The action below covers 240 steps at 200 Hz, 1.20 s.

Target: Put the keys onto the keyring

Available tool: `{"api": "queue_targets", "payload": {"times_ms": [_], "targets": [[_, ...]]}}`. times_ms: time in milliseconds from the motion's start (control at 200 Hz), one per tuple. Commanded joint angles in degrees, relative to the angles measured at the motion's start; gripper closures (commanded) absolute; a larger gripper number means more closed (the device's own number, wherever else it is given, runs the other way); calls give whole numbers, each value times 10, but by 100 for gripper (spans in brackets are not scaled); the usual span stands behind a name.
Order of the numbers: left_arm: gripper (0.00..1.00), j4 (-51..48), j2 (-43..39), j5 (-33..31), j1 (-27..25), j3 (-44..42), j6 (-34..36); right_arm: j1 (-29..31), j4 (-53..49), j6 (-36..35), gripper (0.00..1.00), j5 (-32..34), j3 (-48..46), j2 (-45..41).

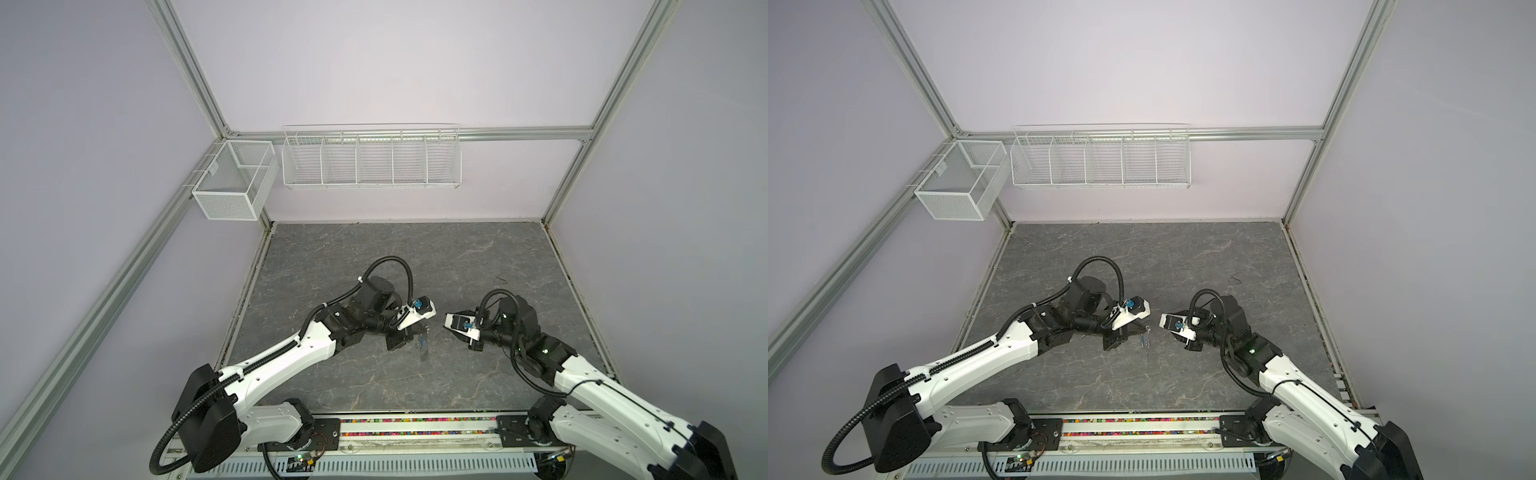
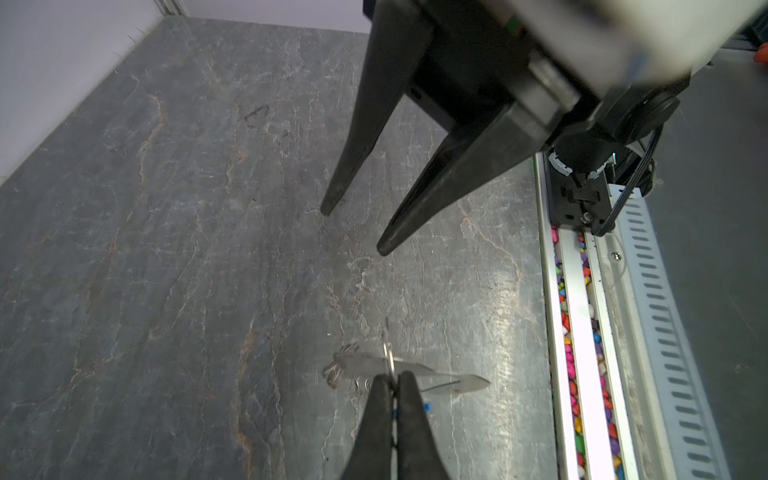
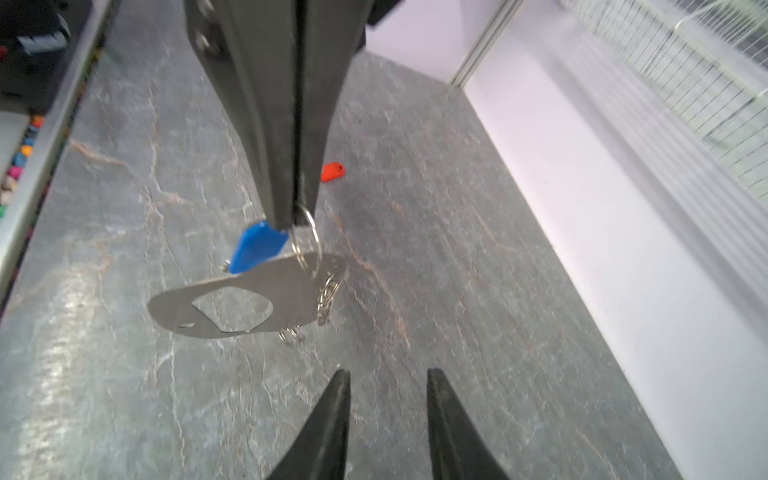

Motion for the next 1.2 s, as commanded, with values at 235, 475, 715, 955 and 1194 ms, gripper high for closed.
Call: {"api": "queue_targets", "payload": {"times_ms": [235, 475, 715, 955, 1194], "targets": [[100, -101, 62, 21, -2, 91, 12, 48, 42, -3, 74, -26, -7, 2], [100, -121, 80, 41, -2, 114, -3, 96, 47, -41, 76, 80, -6, 27], [100, -143, 100, 56, -2, 138, -4, 107, 68, -45, 76, 132, -5, 41], [100, -159, 126, 68, -2, 161, -5, 113, 80, -42, 77, 145, -6, 51], [100, -161, 133, 70, -3, 172, 0, 122, 81, -54, 81, 126, -17, 51]]}}
